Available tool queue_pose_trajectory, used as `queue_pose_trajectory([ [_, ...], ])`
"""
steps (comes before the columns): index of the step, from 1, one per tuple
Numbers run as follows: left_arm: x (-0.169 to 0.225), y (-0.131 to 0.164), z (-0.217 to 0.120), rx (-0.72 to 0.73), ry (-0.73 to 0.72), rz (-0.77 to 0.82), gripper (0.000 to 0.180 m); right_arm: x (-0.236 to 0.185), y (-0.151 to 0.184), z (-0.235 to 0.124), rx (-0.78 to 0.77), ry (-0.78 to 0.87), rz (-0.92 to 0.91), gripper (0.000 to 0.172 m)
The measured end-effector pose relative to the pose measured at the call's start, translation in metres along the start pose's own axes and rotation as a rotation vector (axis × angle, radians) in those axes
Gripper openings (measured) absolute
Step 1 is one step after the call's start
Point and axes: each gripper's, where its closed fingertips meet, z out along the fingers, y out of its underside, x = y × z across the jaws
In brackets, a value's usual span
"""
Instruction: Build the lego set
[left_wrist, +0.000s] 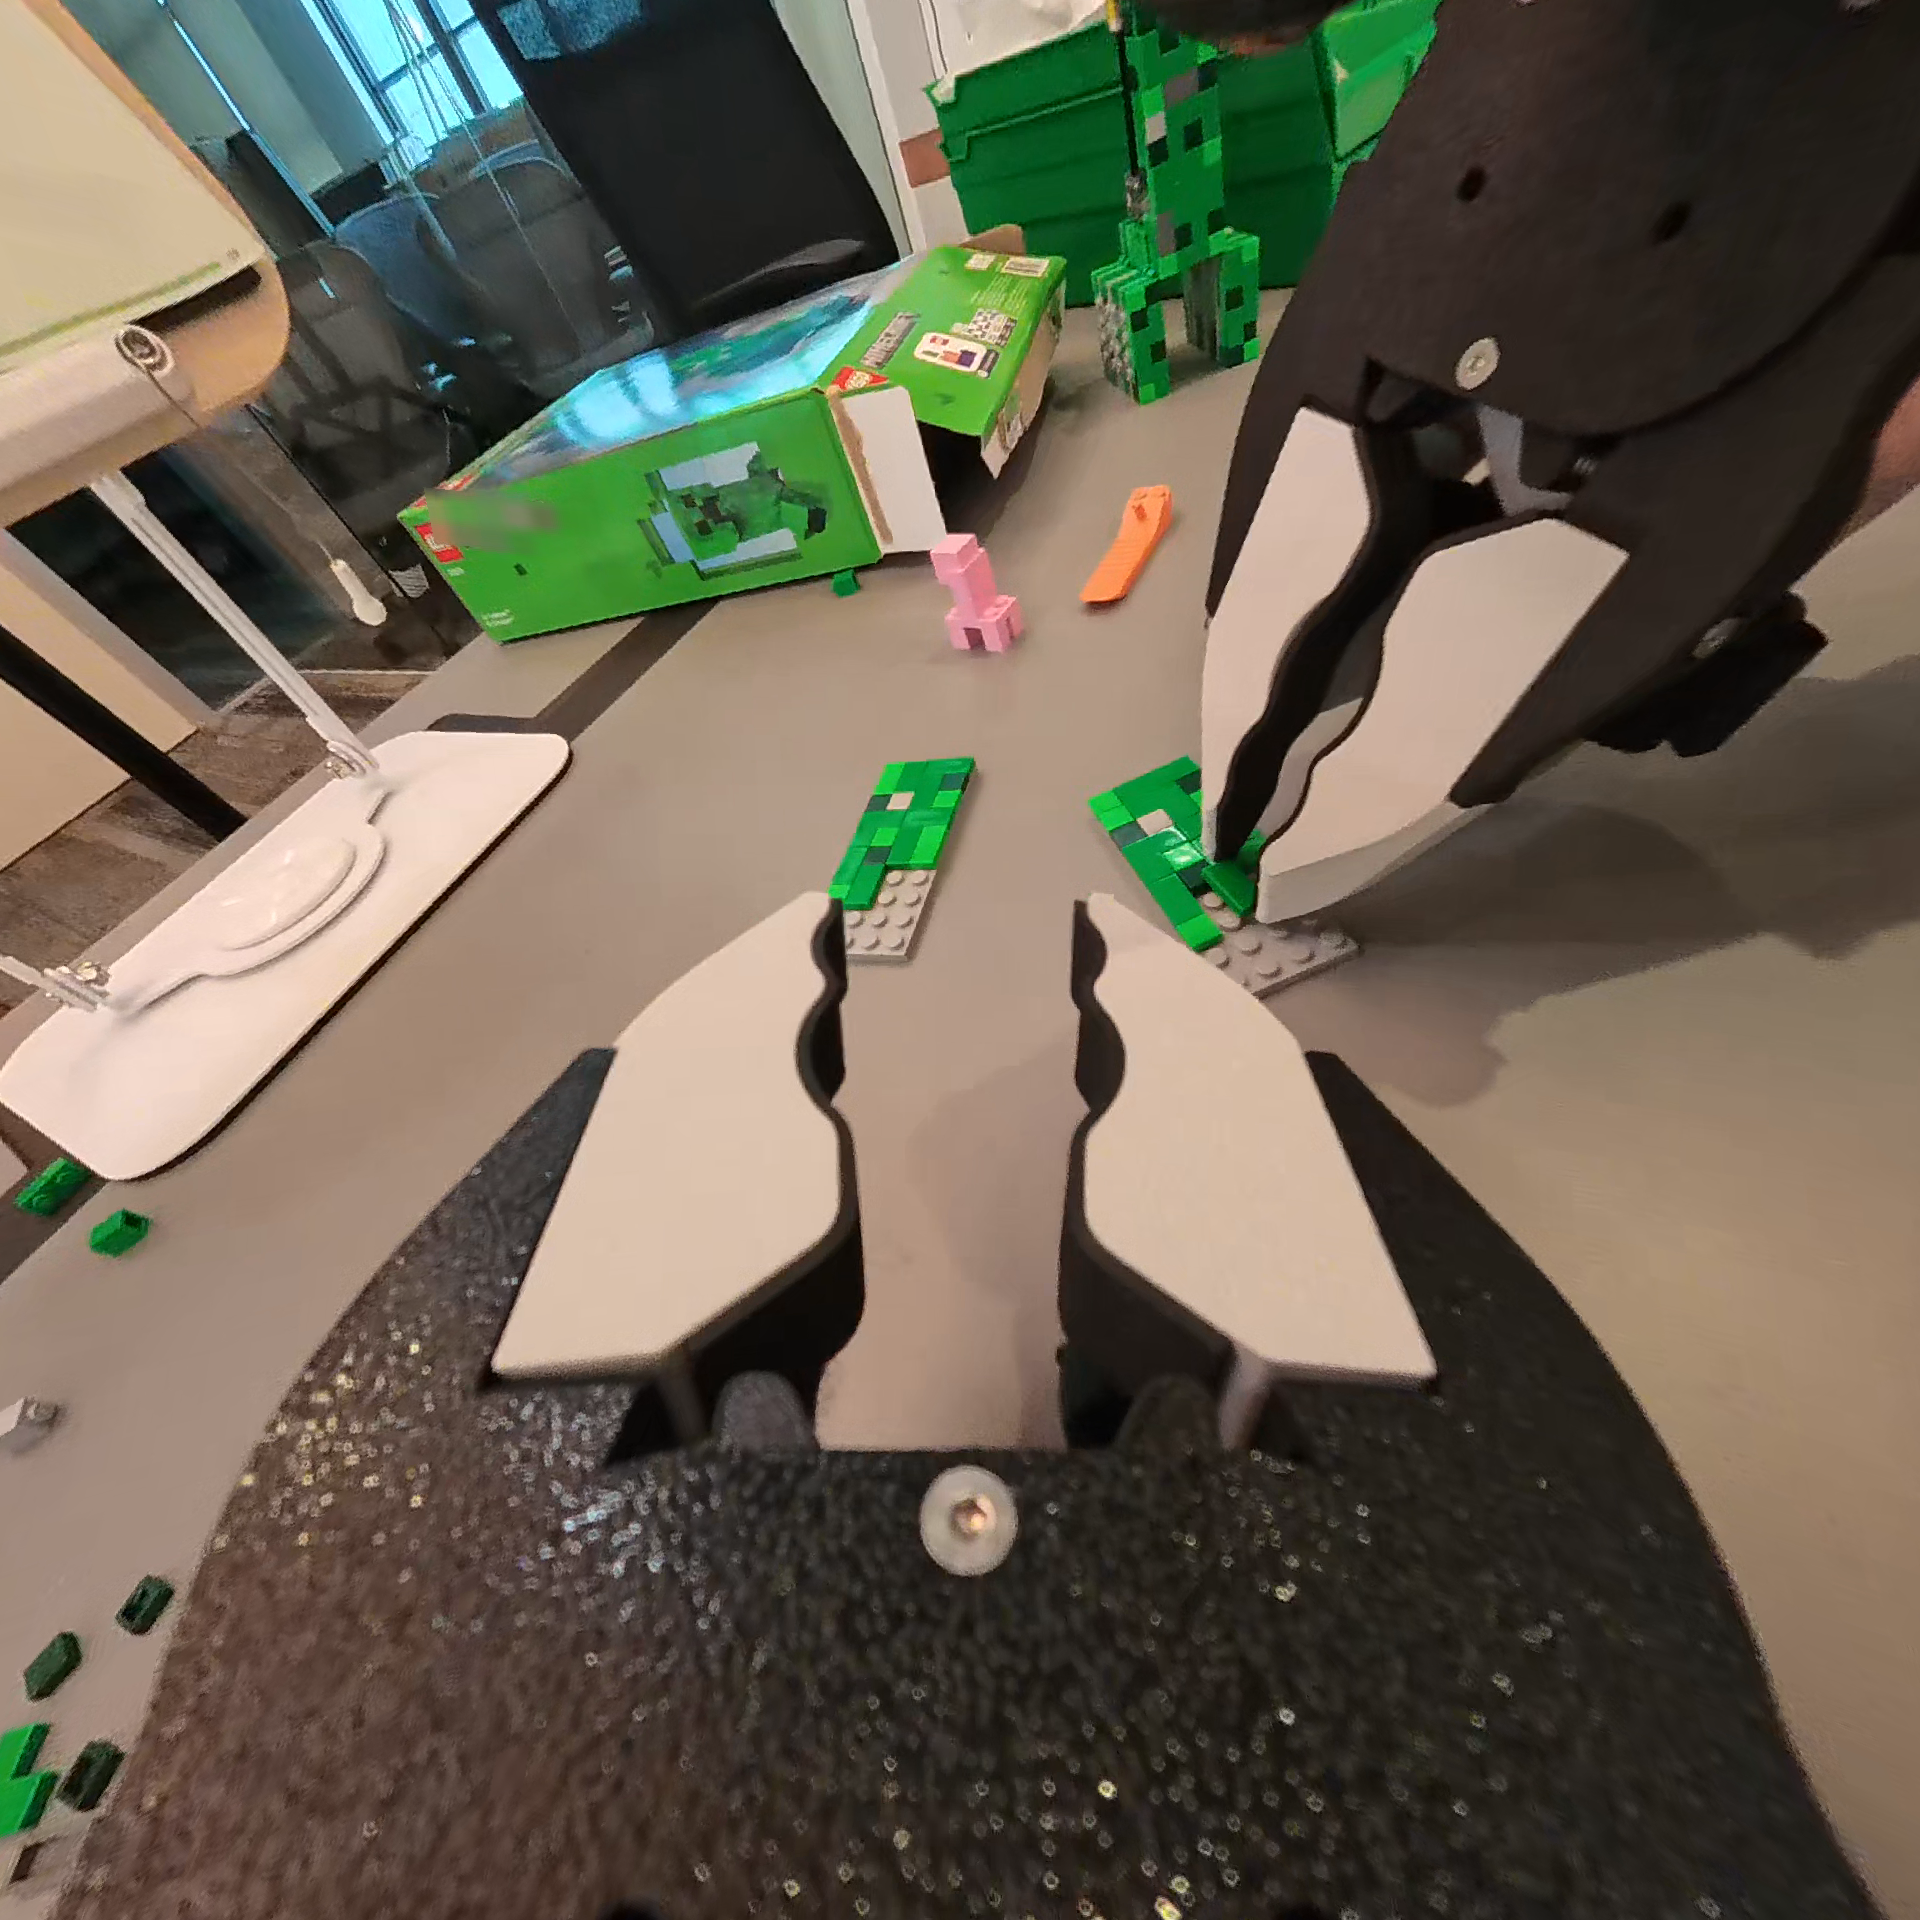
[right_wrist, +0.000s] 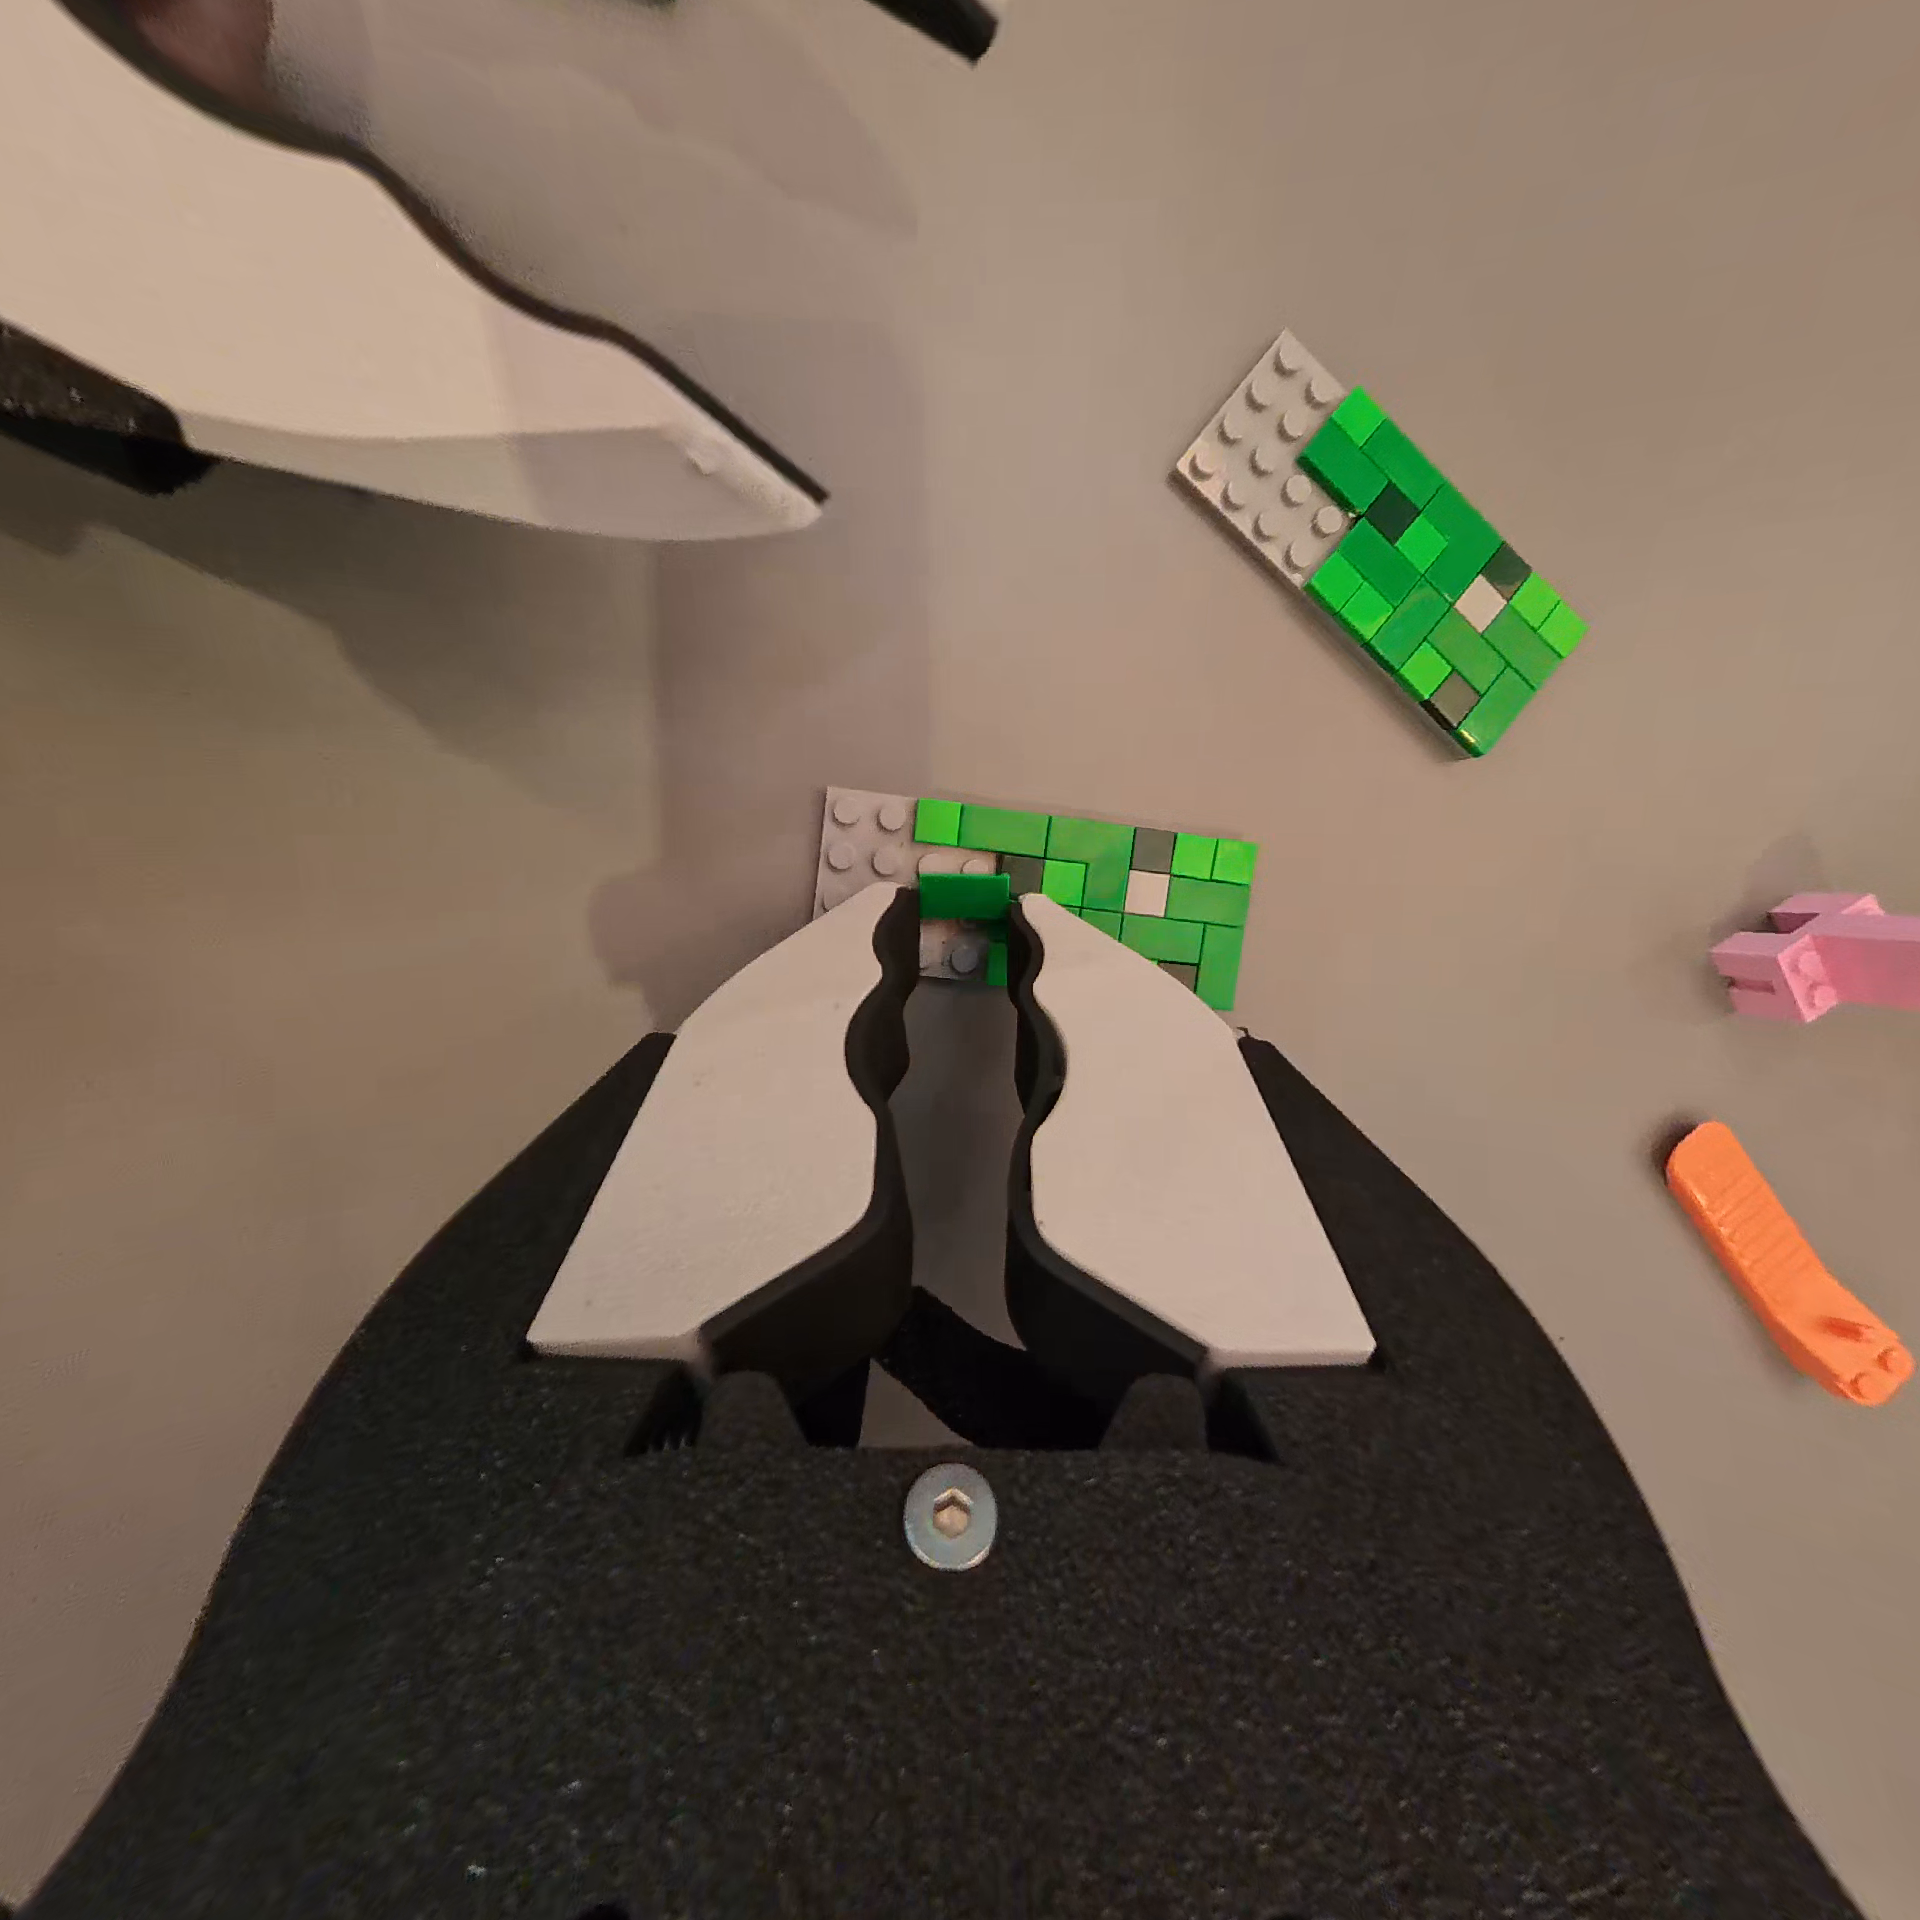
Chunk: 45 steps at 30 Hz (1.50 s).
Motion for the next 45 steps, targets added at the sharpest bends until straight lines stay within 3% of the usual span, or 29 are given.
queue_pose_trajectory([
  [3, 0.003, 0.002, 0.001, -0.016, 0.019, 0.011, 0.042, 0.002, -0.001, 0.001, 0.007, 0.014, 0.019, 0.018],
  [8, 0.013, 0.008, 0.005, -0.064, 0.056, 0.033, 0.052, 0.001, 0.001, -0.009, 0.043, -0.036, -0.015, 0.039],
  [15, 0.030, 0.000, 0.005, -0.036, 0.123, 0.015, 0.056, 0.004, 0.008, -0.027, 0.256, -0.274, -0.629, 0.058],
  [19, 0.035, -0.003, -0.002, -0.004, 0.151, -0.008, 0.055, 0.015, 0.004, -0.016, 0.294, -0.432, -0.749, 0.062],
  [24, 0.043, -0.009, -0.024, 0.057, 0.198, -0.059, 0.056, 0.019, 0.005, 0.001, 0.305, -0.654, -0.803, 0.058],
  [28, 0.044, -0.007, -0.033, 0.050, 0.189, -0.104, 0.053, 0.025, 0.005, 0.008, 0.313, -0.720, -0.863, 0.046],
  [30, 0.042, -0.004, -0.029, 0.010, 0.174, -0.135, 0.054, 0.027, 0.003, 0.010, 0.319, -0.723, -0.877, 0.037],
  [38, 0.059, 0.017, 0.020, -0.280, 0.163, -0.163, 0.075, 0.028, 0.006, 0.007, 0.366, -0.673, -0.863, 0.036],
  [45, 0.067, 0.031, 0.042, -0.448, 0.189, -0.188, 0.073, 0.033, 0.006, -0.002, 0.440, -0.652, -0.779, 0.036],
])
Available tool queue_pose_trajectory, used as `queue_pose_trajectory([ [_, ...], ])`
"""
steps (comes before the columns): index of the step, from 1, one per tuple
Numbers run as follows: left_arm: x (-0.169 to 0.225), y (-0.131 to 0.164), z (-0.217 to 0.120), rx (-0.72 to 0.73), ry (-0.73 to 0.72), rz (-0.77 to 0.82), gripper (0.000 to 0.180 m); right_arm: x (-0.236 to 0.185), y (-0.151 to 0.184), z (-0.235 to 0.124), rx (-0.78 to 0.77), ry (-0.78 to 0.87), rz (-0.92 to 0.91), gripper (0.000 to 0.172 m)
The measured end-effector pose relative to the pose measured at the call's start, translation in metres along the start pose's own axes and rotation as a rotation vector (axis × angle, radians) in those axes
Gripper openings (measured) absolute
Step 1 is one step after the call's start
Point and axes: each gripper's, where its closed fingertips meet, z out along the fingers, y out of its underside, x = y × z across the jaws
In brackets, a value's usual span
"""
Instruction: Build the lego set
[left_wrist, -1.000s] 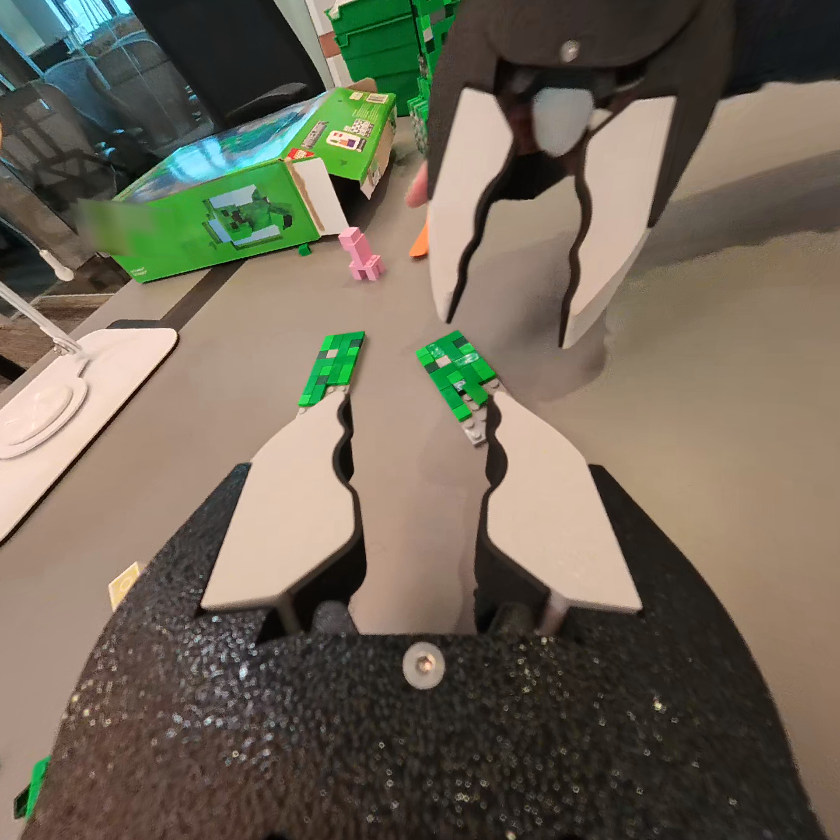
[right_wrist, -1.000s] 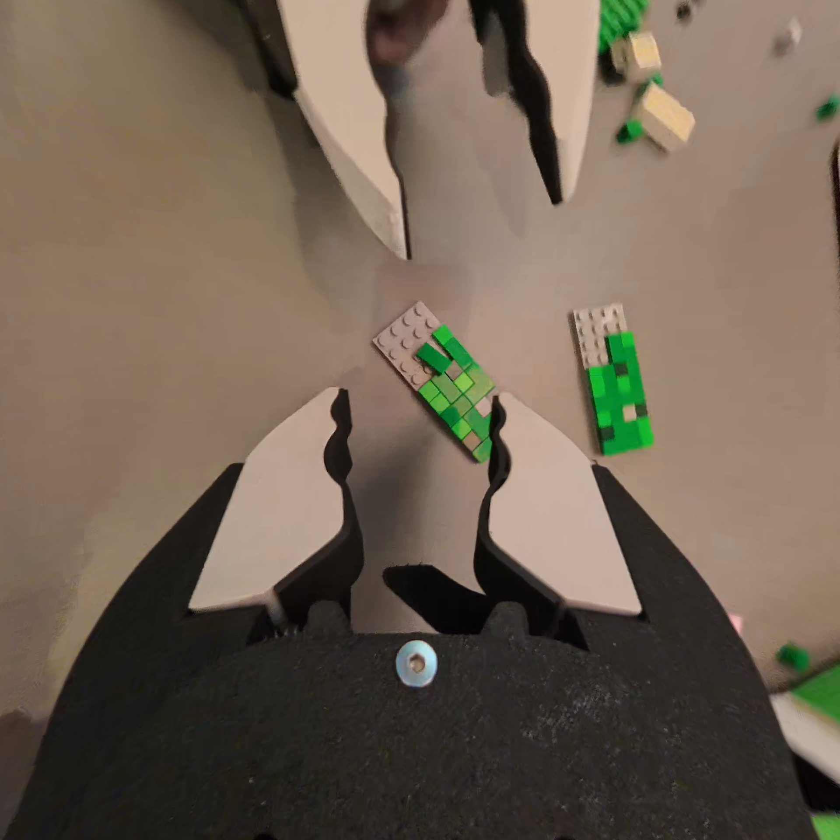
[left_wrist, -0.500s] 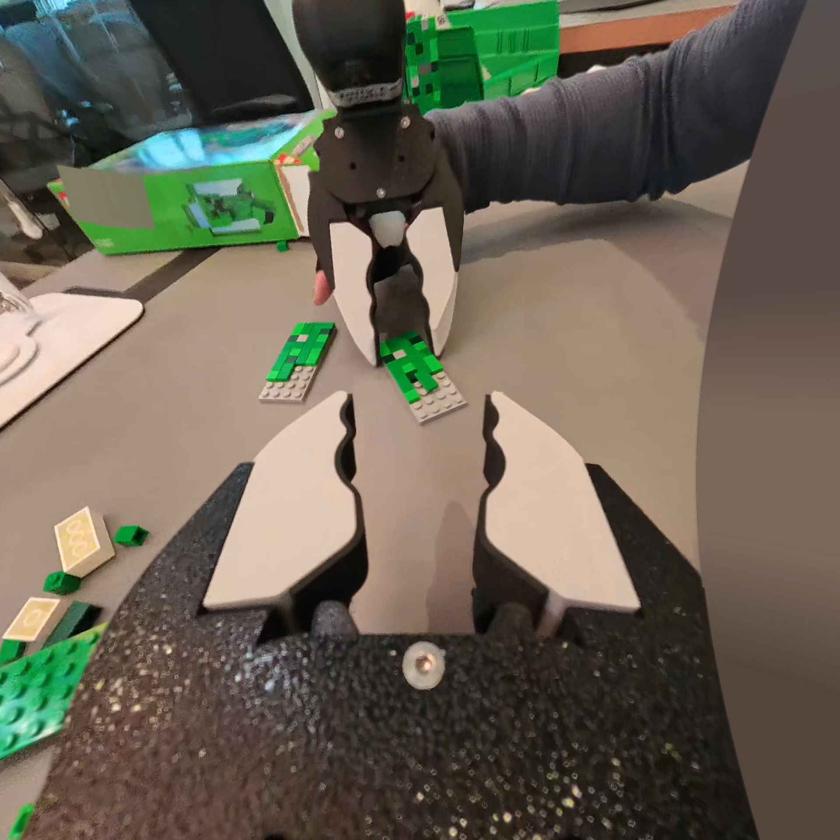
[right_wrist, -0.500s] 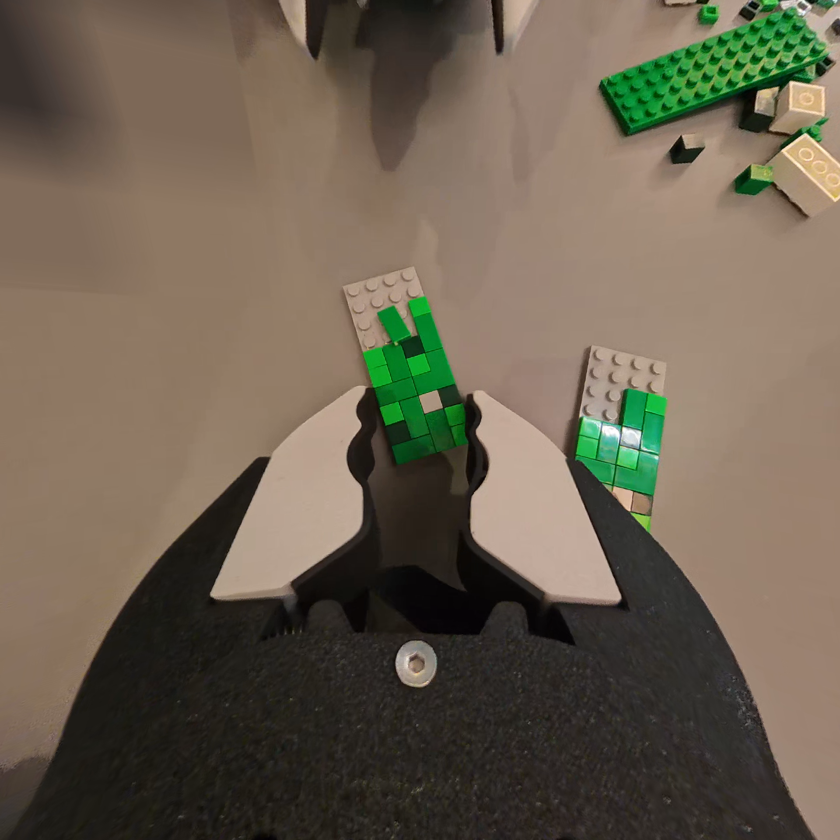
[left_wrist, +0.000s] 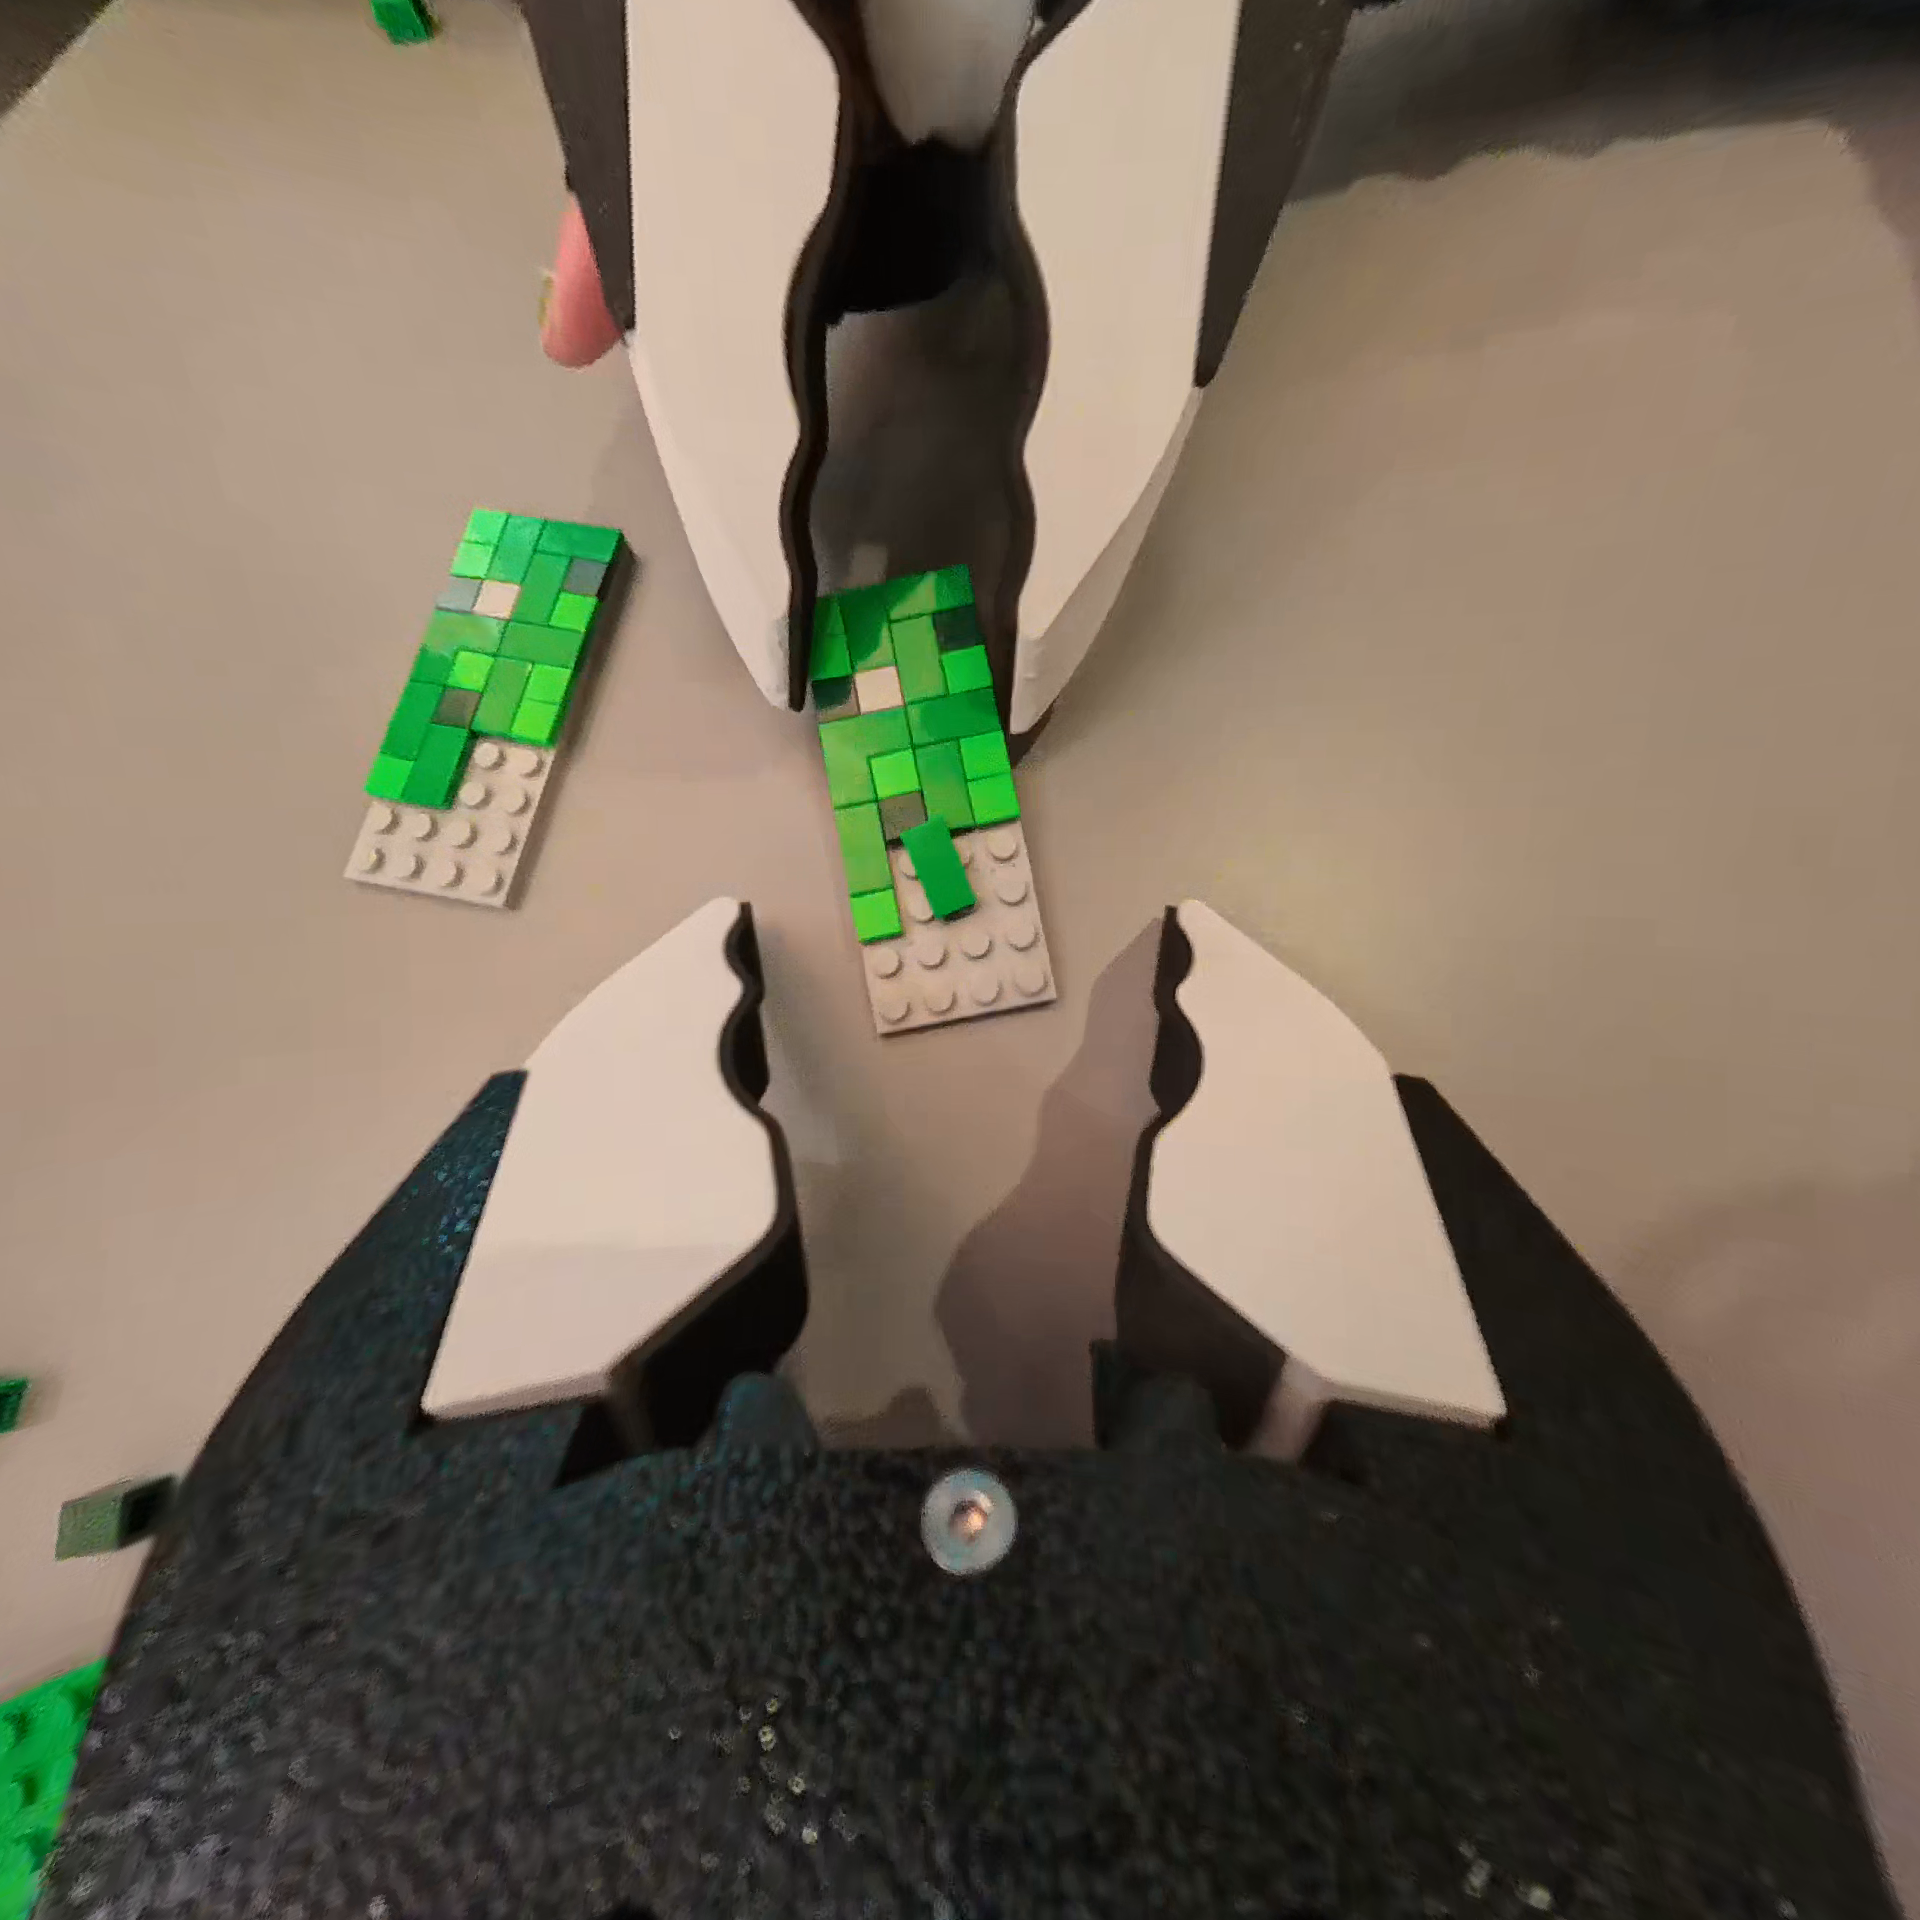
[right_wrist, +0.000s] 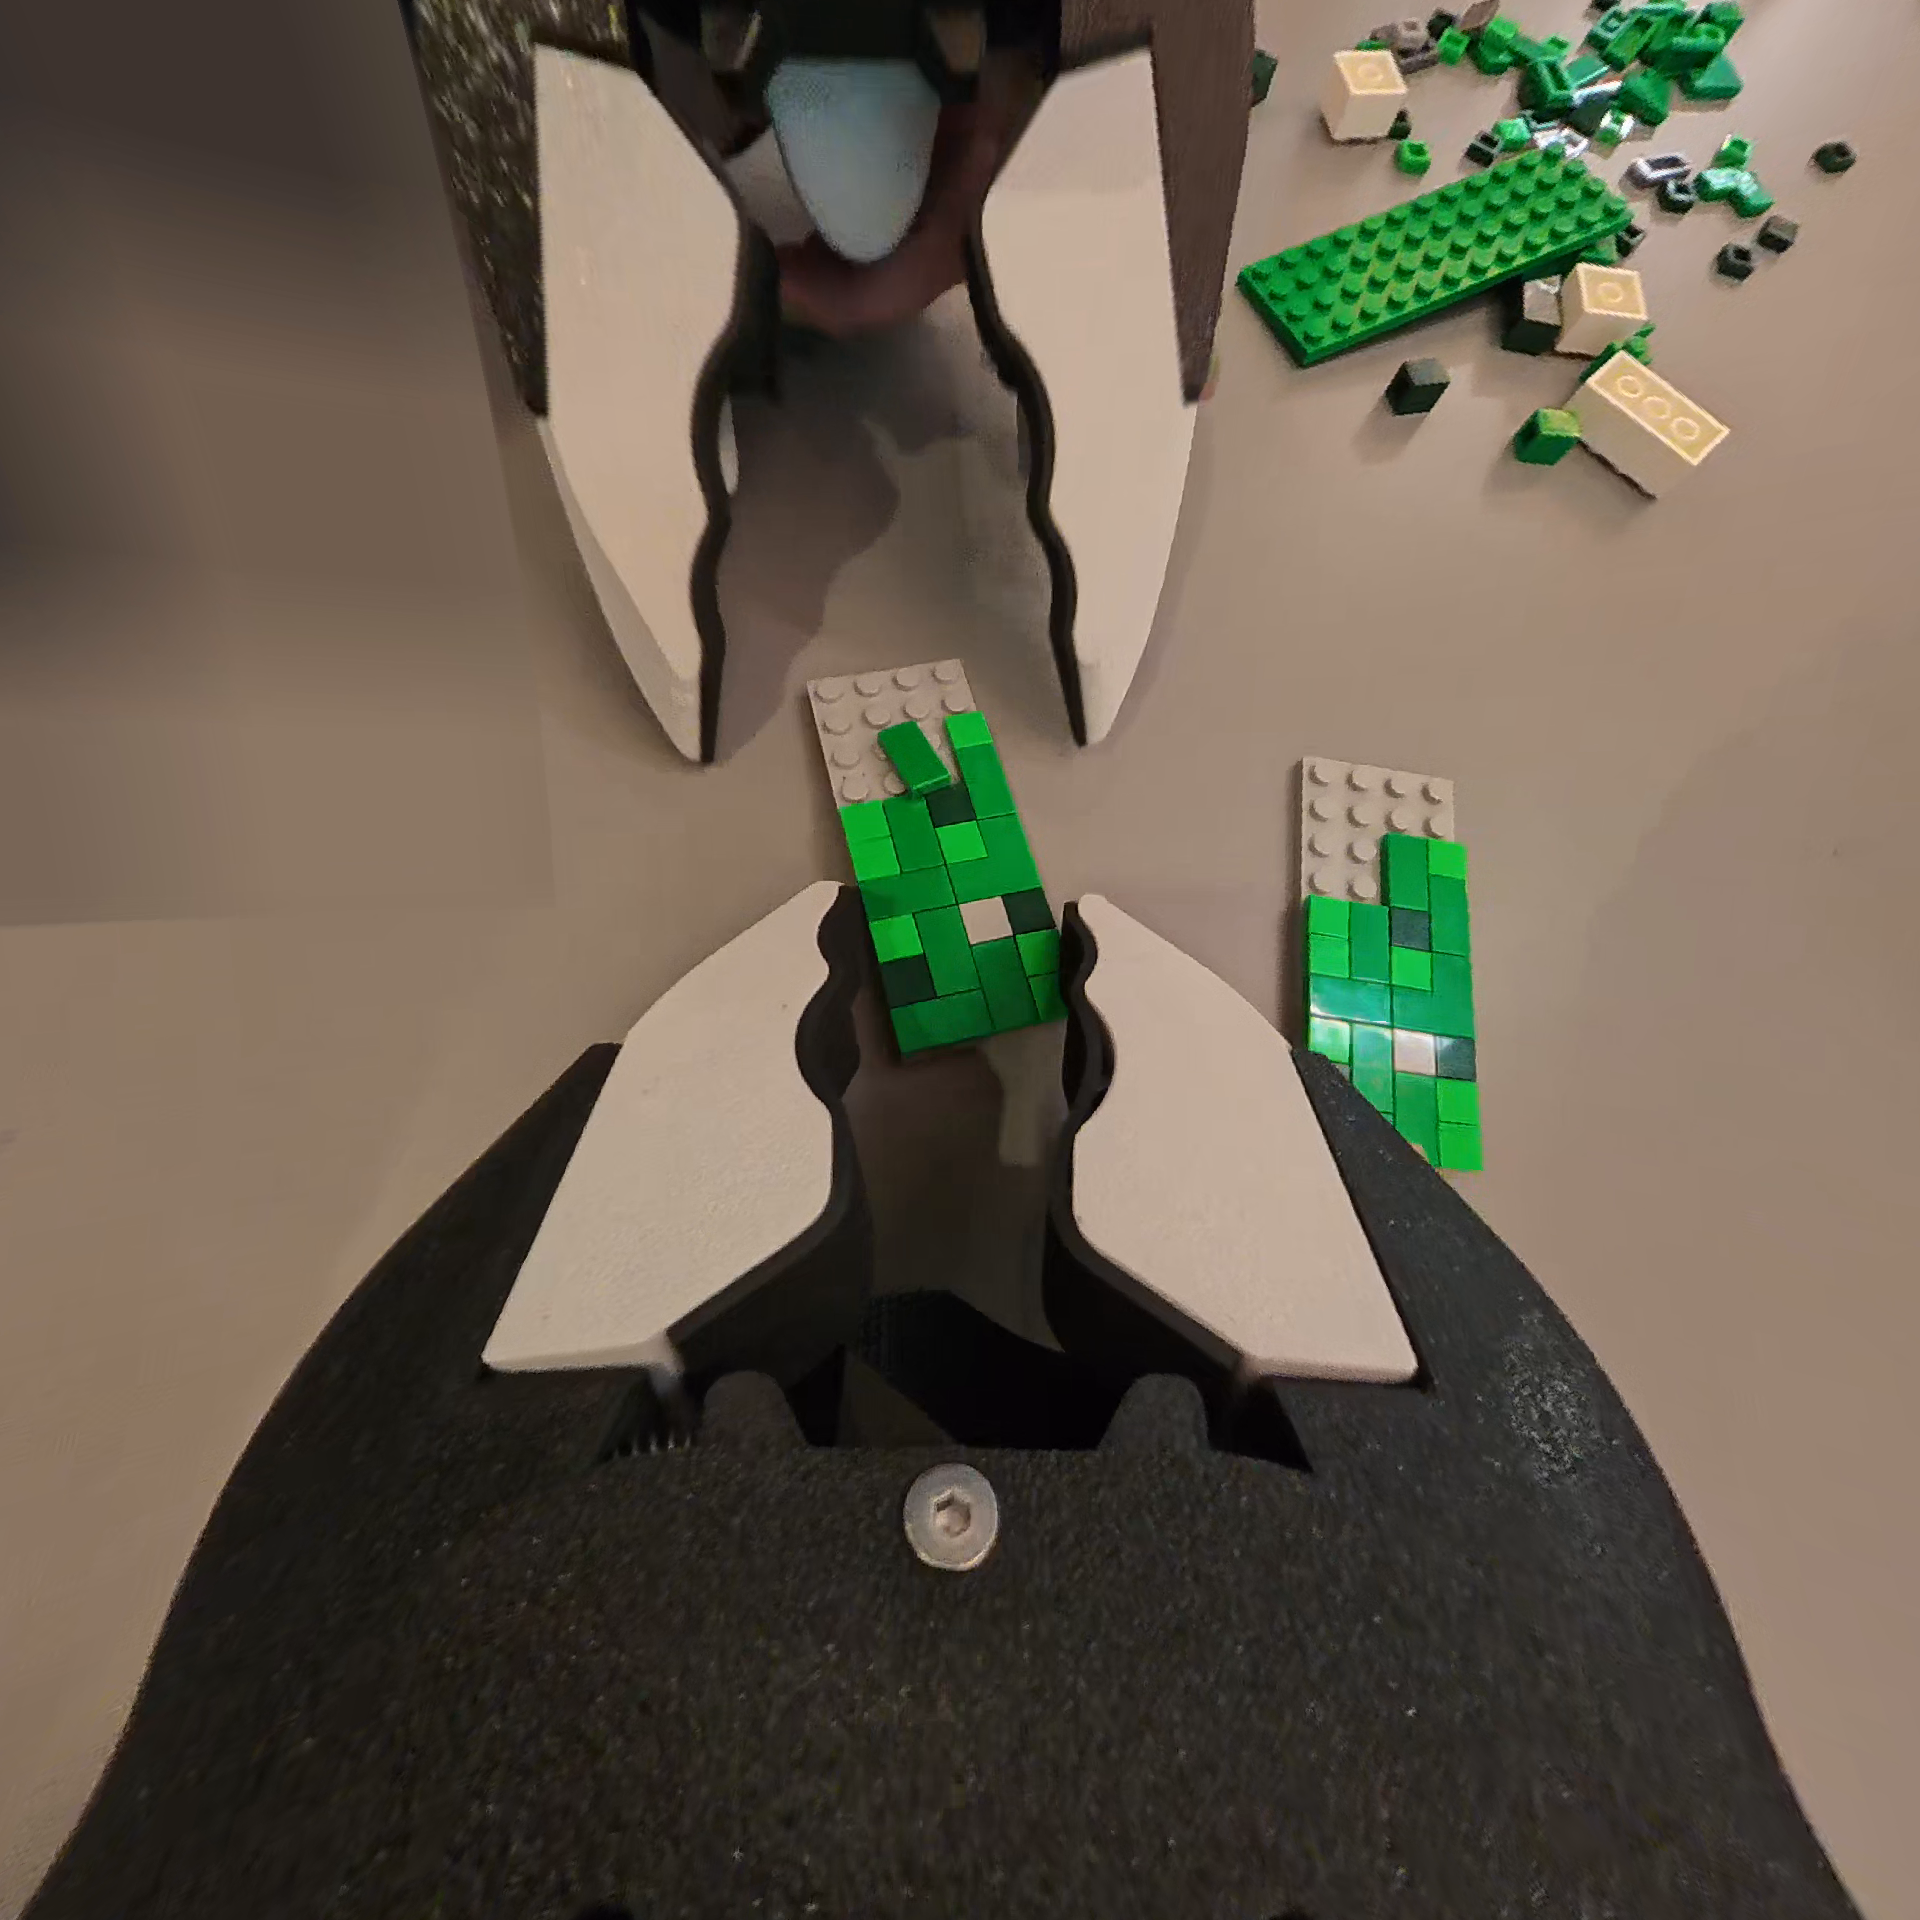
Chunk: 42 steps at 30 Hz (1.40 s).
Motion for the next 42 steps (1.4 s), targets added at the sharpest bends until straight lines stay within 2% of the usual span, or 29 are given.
queue_pose_trajectory([
  [8, 0.000, -0.002, 0.003, -0.017, 0.007, -0.011, 0.059, 0.000, -0.013, -0.010, 0.129, 0.026, 0.051, 0.035],
  [12, -0.001, -0.003, 0.005, -0.020, 0.013, -0.048, 0.034, -0.004, -0.003, -0.006, 0.054, 0.038, 0.019, 0.034],
  [19, -0.001, -0.003, 0.006, -0.034, 0.026, -0.038, 0.034, -0.007, 0.003, -0.002, -0.011, 0.056, -0.007, 0.033],
  [25, -0.001, -0.003, 0.005, -0.004, 0.043, -0.046, 0.034, -0.012, 0.010, -0.006, -0.121, 0.091, -0.090, 0.048],
  [30, -0.004, -0.004, 0.004, 0.048, 0.088, -0.102, 0.033, -0.011, 0.014, -0.008, -0.104, 0.067, 0.009, 0.059],
  [34, -0.009, -0.008, 0.000, 0.084, 0.072, -0.094, 0.033, -0.002, 0.015, -0.012, -0.040, 0.056, 0.135, 0.065],
  [38, -0.009, -0.014, -0.008, 0.122, 0.084, -0.107, 0.033, 0.008, -0.002, -0.026, 0.037, 0.260, -0.086, 0.058],
  [42, -0.020, -0.029, -0.027, 0.206, 0.067, -0.163, 0.034, 0.008, -0.025, -0.029, -0.020, 0.577, -0.418, 0.058],
])
